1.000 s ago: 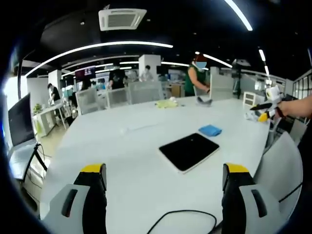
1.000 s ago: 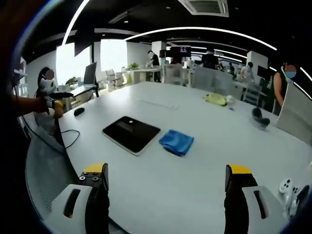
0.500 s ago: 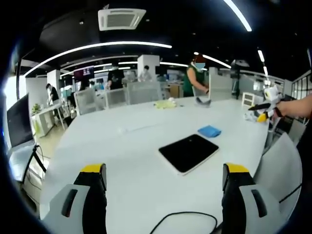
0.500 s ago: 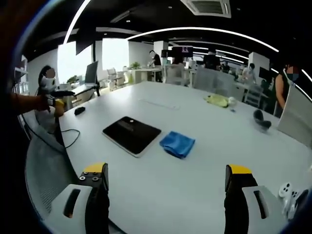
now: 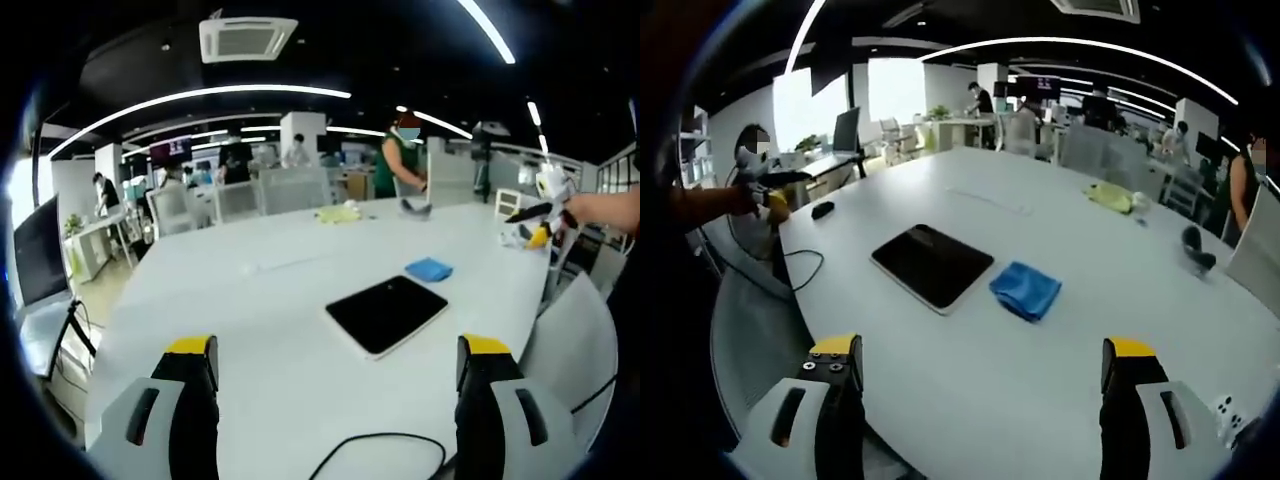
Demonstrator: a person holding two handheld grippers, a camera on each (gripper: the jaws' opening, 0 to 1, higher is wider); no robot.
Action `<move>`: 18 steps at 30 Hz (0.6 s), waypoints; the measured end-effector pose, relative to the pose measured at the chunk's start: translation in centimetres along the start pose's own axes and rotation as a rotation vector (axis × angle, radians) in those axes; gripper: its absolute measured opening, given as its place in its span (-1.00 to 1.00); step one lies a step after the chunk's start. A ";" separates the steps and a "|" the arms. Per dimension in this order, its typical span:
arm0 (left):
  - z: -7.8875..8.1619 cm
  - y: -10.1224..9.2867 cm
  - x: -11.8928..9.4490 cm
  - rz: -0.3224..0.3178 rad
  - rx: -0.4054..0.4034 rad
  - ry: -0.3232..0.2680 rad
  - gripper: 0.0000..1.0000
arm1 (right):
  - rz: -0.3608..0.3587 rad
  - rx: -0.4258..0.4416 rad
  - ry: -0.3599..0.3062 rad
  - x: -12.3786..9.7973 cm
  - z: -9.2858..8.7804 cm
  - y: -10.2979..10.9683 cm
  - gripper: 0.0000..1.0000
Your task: Wipe the mirror surface with the cleaning cloth until all visible marks leave the cleaned area.
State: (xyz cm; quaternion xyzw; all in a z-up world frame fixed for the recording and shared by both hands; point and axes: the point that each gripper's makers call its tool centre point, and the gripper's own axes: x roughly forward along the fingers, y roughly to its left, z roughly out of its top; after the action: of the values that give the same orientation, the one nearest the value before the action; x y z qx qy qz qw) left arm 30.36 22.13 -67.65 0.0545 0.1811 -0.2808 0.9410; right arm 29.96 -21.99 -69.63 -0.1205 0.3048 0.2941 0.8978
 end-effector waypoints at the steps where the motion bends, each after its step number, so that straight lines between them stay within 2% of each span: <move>1: 0.0 0.0 0.0 0.000 0.001 0.000 0.99 | 0.003 -0.006 -0.001 0.0 0.4 -0.1 0.99; 4: 0.2 0.3 -0.2 -0.001 0.001 -0.003 0.99 | 0.018 -0.043 0.014 -0.3 1.8 -0.4 0.99; 7: 0.2 0.4 -0.2 -0.002 0.004 -0.002 0.99 | 0.011 -0.128 0.058 -0.9 3.3 -1.6 0.99; 9: 0.2 0.4 -0.3 -0.003 0.004 -0.002 0.99 | 0.016 -0.124 0.036 -1.3 4.7 -1.9 0.99; 10: 0.1 0.4 -0.4 -0.004 0.003 -0.003 0.99 | 0.034 -0.107 -0.007 -1.3 5.9 -1.7 0.99; 12: 0.1 0.4 -0.4 -0.005 0.002 -0.004 0.99 | 0.071 -0.063 -0.037 -1.3 7.3 -1.5 0.99; 14: -0.1 0.4 -0.5 -0.007 -0.001 -0.003 0.99 | 0.058 -0.120 -0.062 -1.2 8.6 -1.8 0.99; 18: -0.1 0.2 -0.7 -0.011 0.006 -0.006 0.99 | 0.071 -0.156 -0.025 0.1 8.5 -1.1 0.99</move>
State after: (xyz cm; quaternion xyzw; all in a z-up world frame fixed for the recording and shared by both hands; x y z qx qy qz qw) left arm 29.89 22.67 -67.50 0.0556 0.1776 -0.2866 0.9398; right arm 34.68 -19.47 -62.98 -0.1755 0.2739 0.3500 0.8785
